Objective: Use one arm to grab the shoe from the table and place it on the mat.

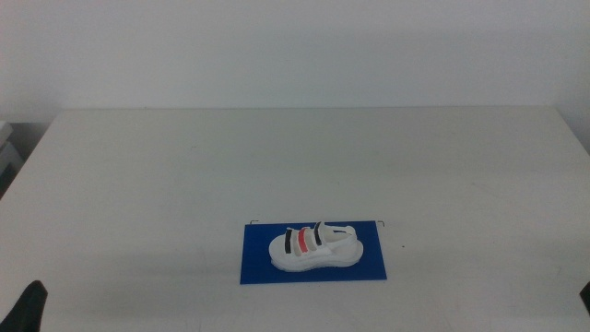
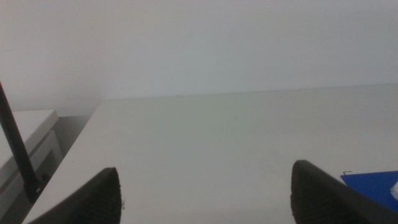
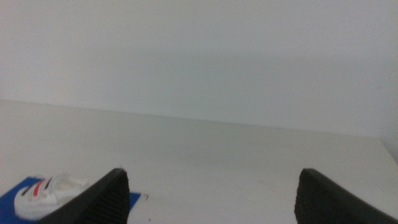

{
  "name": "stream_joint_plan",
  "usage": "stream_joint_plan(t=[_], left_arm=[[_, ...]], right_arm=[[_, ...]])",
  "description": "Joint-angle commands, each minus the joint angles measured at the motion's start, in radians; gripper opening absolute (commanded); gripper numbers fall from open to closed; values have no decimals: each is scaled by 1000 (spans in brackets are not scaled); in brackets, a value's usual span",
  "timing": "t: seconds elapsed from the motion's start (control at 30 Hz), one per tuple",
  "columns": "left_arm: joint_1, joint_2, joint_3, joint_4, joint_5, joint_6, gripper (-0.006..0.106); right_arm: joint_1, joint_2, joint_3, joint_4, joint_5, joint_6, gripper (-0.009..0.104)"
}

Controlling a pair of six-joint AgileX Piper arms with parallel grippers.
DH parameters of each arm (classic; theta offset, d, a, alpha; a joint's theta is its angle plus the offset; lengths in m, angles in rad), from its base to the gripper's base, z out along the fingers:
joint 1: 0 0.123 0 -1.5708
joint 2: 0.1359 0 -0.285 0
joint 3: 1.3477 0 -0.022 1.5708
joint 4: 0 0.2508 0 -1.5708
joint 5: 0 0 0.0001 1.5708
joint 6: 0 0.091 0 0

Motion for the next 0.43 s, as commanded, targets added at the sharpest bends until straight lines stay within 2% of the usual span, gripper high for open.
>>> stream_joint_plan(t=[0.0,0.4], left_arm=[[-5,-13,7,-10,-82,-5,94],[-5,-13,7,-10,-82,-5,94]], right_arm=[[-8,-9,-2,-3,-75,-7,71],[-8,-50,54,-3,-49,-7,71]])
